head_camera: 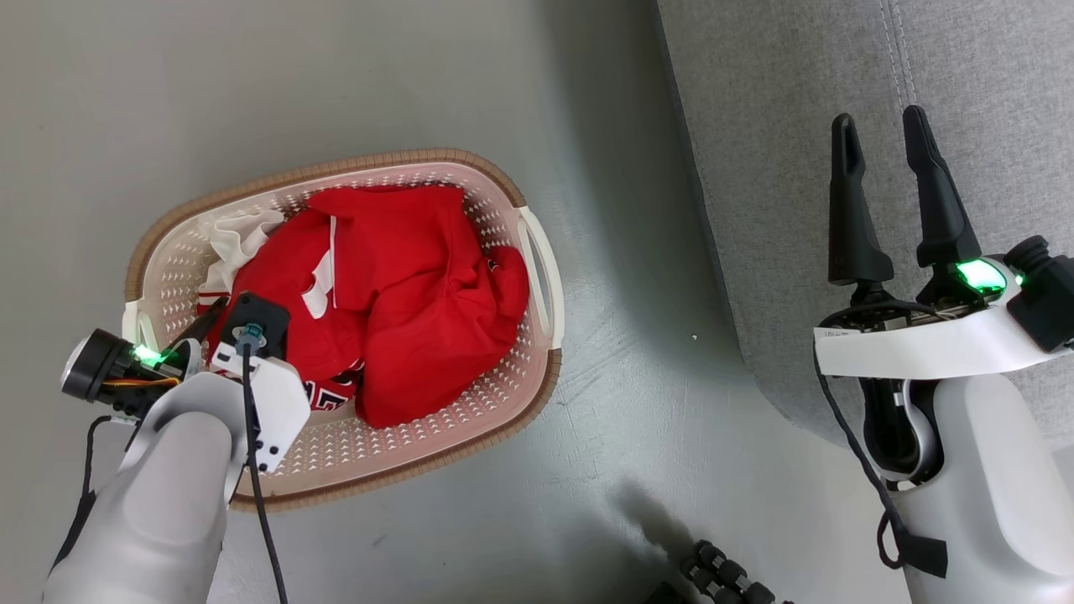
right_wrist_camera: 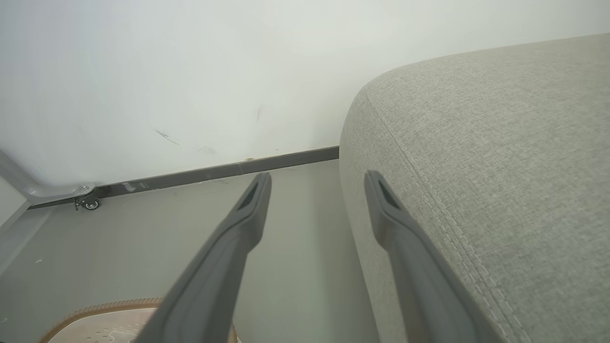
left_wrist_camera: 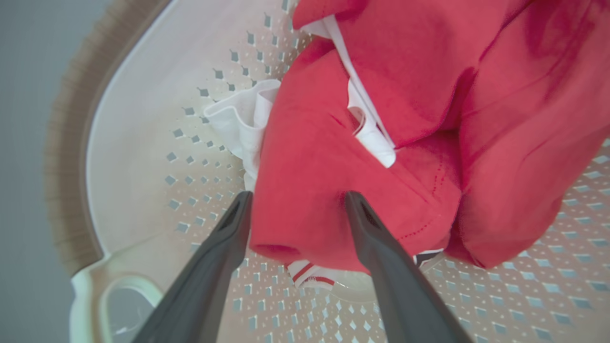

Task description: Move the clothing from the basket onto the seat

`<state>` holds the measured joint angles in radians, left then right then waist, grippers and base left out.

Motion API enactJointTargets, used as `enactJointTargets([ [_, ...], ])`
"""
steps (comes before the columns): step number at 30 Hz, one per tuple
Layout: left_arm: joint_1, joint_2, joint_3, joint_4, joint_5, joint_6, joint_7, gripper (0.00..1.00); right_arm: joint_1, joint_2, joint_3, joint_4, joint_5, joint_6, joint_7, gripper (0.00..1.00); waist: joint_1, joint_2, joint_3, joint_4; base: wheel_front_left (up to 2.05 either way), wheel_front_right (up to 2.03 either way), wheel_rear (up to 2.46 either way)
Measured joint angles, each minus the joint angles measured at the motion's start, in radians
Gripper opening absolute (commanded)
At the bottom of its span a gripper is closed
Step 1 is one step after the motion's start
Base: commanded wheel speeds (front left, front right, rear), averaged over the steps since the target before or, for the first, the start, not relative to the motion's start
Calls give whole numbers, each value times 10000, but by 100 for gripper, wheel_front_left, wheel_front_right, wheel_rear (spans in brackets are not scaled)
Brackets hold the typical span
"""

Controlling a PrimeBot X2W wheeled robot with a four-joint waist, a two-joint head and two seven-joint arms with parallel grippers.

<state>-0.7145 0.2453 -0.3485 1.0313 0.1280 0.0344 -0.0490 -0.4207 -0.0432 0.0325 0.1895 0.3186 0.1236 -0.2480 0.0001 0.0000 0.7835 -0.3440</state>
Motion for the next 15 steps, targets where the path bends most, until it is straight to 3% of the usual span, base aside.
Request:
enactJointTargets([
  [4, -90, -81, -117, 88, 33, -96, 86, 96, 0, 0, 12, 4, 0, 0, 2, 100, 0, 0, 5, -22, 0, 0, 0],
  [6, -99, -159, -180, 142, 75, -234, 148, 45, 0, 0, 13, 4, 0, 0, 0, 100, 0, 0, 8, -36, 0, 0, 0],
  [7, -99, -199, -196, 159, 75, -299, 146, 45, 0, 0, 13, 4, 0, 0, 0, 100, -1, 0, 9, -41, 0, 0, 0],
  [8, -99, -242, -222, 171, 75, -307, 146, 26, 0, 0, 12, 4, 0, 0, 0, 100, 0, 0, 10, -45, 0, 0, 0],
  [9, -101, -263, -263, 182, 77, -364, 146, 0, 0, 0, 12, 4, 0, 0, 0, 100, 0, 0, 10, -48, 0, 0, 0],
  [15, -112, -330, -328, 184, 86, -437, 4, 0, -2, 0, 0, 10, 0, 0, 0, 100, -1, 0, -13, -45, 0, 0, 0],
])
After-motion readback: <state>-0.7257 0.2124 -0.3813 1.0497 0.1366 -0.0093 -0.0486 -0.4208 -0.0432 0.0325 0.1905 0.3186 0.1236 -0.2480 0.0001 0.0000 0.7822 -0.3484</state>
